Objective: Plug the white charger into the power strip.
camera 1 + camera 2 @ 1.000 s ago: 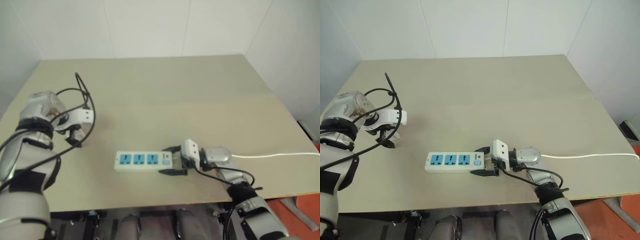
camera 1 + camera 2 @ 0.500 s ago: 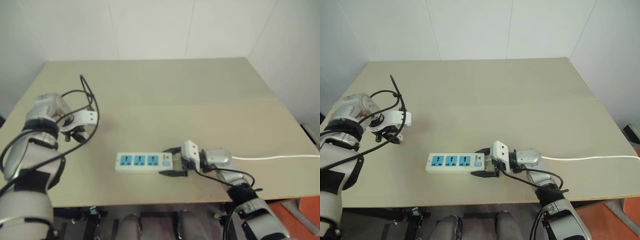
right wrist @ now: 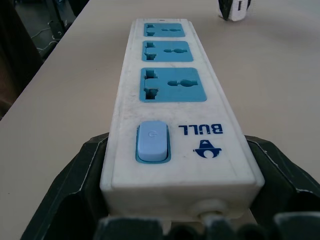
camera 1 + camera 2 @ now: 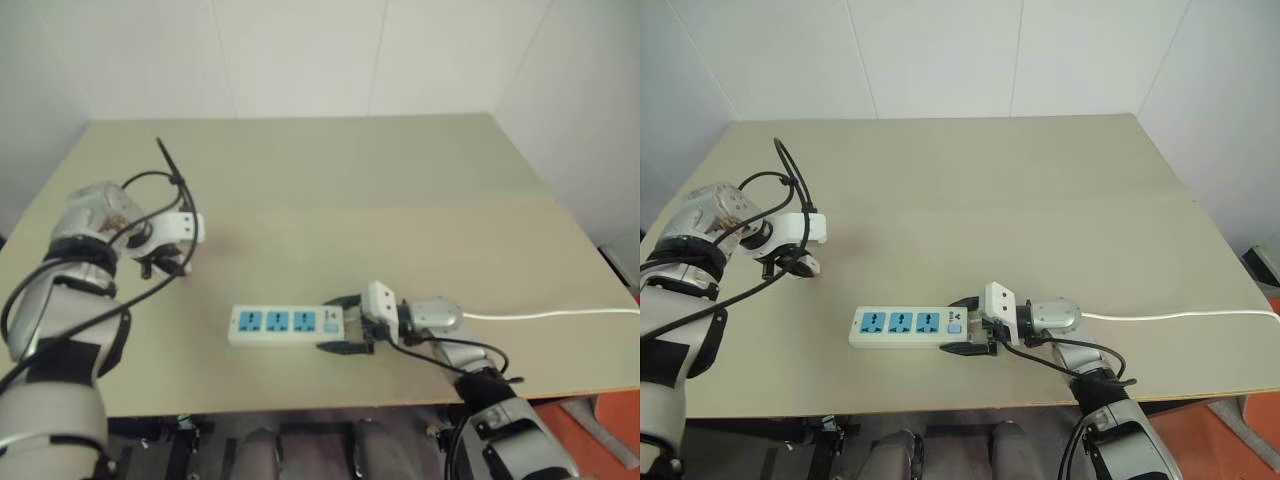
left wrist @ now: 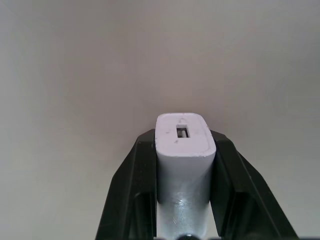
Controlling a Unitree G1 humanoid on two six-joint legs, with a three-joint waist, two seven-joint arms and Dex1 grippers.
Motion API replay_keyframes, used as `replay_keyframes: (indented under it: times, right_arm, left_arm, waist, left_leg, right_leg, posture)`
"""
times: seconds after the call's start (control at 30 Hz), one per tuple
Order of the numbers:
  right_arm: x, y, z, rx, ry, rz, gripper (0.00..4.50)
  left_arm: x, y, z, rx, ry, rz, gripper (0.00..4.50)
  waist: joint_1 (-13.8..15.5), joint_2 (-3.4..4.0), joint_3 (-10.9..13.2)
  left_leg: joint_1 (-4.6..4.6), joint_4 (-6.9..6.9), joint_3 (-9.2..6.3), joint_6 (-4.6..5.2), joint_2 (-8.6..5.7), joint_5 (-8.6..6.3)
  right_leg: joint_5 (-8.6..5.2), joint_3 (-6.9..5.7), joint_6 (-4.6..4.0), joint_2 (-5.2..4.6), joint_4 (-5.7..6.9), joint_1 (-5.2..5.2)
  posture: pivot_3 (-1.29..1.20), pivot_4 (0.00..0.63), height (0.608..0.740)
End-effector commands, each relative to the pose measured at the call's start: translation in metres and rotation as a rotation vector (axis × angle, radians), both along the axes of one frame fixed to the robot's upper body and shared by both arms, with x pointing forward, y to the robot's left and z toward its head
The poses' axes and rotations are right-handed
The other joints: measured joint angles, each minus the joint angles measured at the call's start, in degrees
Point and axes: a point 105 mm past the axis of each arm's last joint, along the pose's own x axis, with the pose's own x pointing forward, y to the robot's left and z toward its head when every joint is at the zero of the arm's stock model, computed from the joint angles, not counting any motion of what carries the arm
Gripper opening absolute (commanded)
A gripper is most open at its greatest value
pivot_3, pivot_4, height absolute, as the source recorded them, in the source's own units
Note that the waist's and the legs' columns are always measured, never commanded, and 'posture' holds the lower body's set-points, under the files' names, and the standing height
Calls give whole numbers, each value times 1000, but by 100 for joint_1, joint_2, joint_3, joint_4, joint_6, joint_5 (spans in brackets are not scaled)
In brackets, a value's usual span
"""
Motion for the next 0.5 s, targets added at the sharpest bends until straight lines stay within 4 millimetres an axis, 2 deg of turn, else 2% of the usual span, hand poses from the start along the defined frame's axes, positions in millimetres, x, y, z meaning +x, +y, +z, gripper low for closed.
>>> replay_keyframes:
  times: [0.03,0.1,0.17,0.33,0.5]
  right_arm:
    - [-5,6,-2,7,7,15,3421]
    - [-5,6,-2,8,14,11,3421]
    - [-5,6,-4,8,25,7,3421]
    - [-1,6,-7,7,50,-4,3421]
    - [5,7,-9,13,75,-24,3421]
  left_arm:
    - [2,-39,38,-268,-104,-168,1007]
    - [-5,-65,53,-517,-166,-286,1007]
    - [-12,-80,63,-692,-211,-350,1007]
    - [-31,-105,76,-963,-225,-434,1007]
    - [-58,-132,65,-1098,-169,-486,1007]
  waist:
    - [-8,-3,-2]
    - [-21,-4,-3]
    - [-44,-4,-3]
    - [-113,-5,-3]
    - [-127,-9,-7]
  left_leg:
    - [-12,1,0,0,0,0]
    - [-27,2,0,-1,1,1]
    - [-27,2,1,-1,2,0]
    - [-28,3,-1,-1,2,1]
    - [-13,5,-2,-1,2,0]
  right_leg:
    - [1,0,-1,-1,1,-12]
    - [2,0,-3,-1,1,-25]
    - [2,-1,-3,-2,0,-24]
    - [2,0,-3,-3,1,-24]
    - [2,4,-3,-3,2,-9]
  posture:
    - [0,150,740]
    - [0,150,740]
    - [0,150,740]
    - [0,150,740]
    - [0,150,740]
